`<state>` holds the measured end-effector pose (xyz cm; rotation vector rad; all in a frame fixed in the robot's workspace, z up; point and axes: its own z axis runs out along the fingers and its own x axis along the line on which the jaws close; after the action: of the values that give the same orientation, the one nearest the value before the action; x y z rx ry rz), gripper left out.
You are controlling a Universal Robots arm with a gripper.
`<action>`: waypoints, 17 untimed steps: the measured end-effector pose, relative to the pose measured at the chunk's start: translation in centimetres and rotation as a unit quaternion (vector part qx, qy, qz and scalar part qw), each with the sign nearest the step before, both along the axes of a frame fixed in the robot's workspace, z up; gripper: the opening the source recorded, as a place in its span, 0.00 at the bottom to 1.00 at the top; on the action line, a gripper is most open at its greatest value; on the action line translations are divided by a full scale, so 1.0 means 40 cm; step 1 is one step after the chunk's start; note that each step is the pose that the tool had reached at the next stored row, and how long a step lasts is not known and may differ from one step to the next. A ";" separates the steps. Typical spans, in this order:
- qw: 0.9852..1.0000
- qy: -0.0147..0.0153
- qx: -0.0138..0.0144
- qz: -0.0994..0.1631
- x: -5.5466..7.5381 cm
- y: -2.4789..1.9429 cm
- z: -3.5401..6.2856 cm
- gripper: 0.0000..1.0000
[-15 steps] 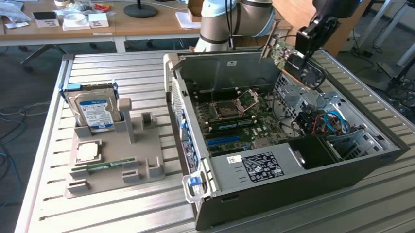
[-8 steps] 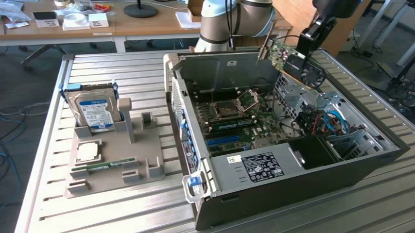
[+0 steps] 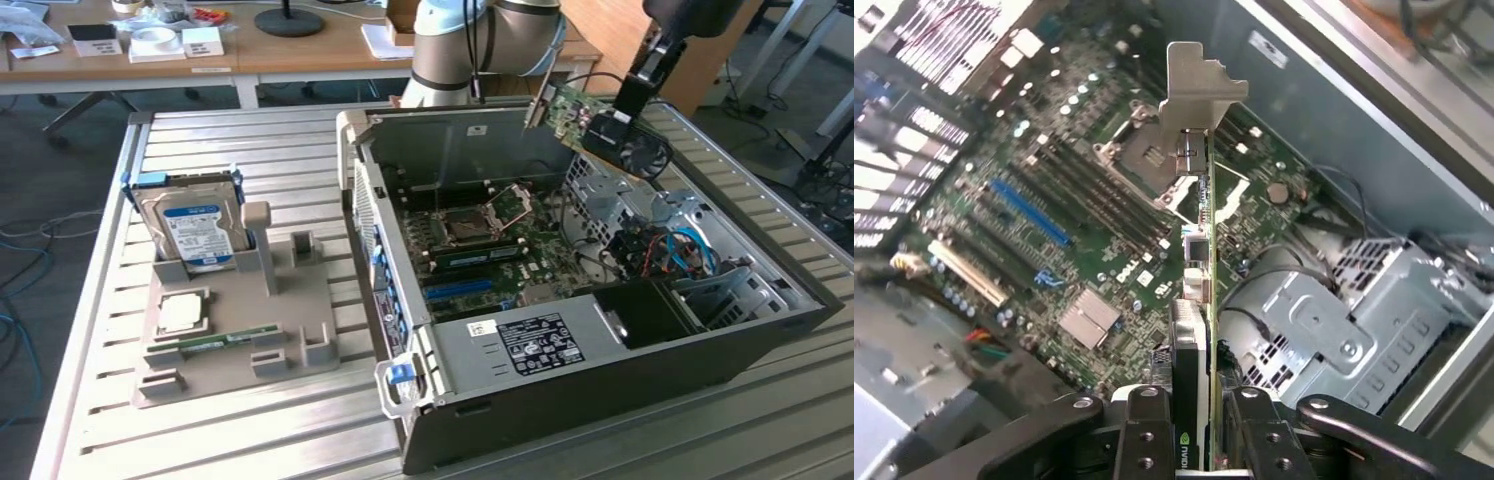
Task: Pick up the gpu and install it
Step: 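Insert the gpu into the slot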
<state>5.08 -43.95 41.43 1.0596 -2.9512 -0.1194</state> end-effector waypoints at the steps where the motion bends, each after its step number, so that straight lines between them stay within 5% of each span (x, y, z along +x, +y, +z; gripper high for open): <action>1: 1.000 0.000 0.000 0.009 0.000 0.000 0.000 0.27; 9: 0.997 0.000 0.000 0.082 0.000 0.000 0.000 0.27; 17: 0.988 0.000 0.000 0.154 0.000 0.000 -0.001 0.27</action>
<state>5.08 -43.95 41.38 1.4971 -2.7419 -0.1167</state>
